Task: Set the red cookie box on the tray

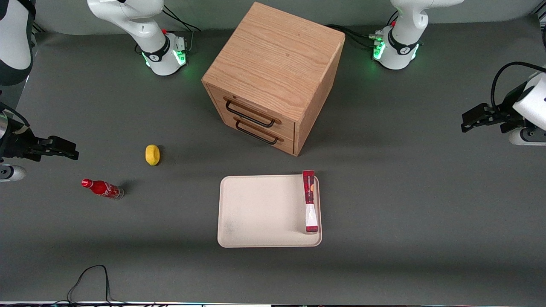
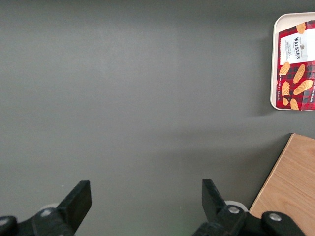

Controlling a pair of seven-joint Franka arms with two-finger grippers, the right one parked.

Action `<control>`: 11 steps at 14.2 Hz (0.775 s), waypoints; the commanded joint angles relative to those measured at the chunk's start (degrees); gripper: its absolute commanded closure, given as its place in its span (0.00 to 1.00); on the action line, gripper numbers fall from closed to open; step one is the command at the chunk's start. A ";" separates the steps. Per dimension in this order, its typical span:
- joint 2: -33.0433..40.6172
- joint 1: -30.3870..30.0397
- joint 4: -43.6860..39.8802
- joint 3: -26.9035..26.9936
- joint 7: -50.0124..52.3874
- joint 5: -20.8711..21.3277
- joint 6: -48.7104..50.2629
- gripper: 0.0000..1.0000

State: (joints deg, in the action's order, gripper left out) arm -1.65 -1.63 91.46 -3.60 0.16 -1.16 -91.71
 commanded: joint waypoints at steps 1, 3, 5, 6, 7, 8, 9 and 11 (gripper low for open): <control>-0.46 0.66 -1.20 0.61 0.55 -0.51 0.04 0.00; -0.46 0.83 -1.20 0.61 0.46 0.11 0.39 0.00; -0.46 0.75 -1.20 0.61 0.37 0.72 0.48 0.00; -0.46 0.75 -1.11 0.61 0.28 0.81 0.48 0.00; -0.46 0.75 -1.11 0.61 0.20 0.81 0.57 0.00; -0.46 0.83 -1.11 0.61 0.11 0.81 0.65 0.00; -0.46 0.75 -1.11 0.61 -0.24 0.81 1.70 0.00; -0.46 0.66 -1.11 0.61 -0.42 0.99 2.67 0.00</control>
State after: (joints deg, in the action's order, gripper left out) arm -1.71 -1.63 91.46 -3.52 0.12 -0.89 -90.70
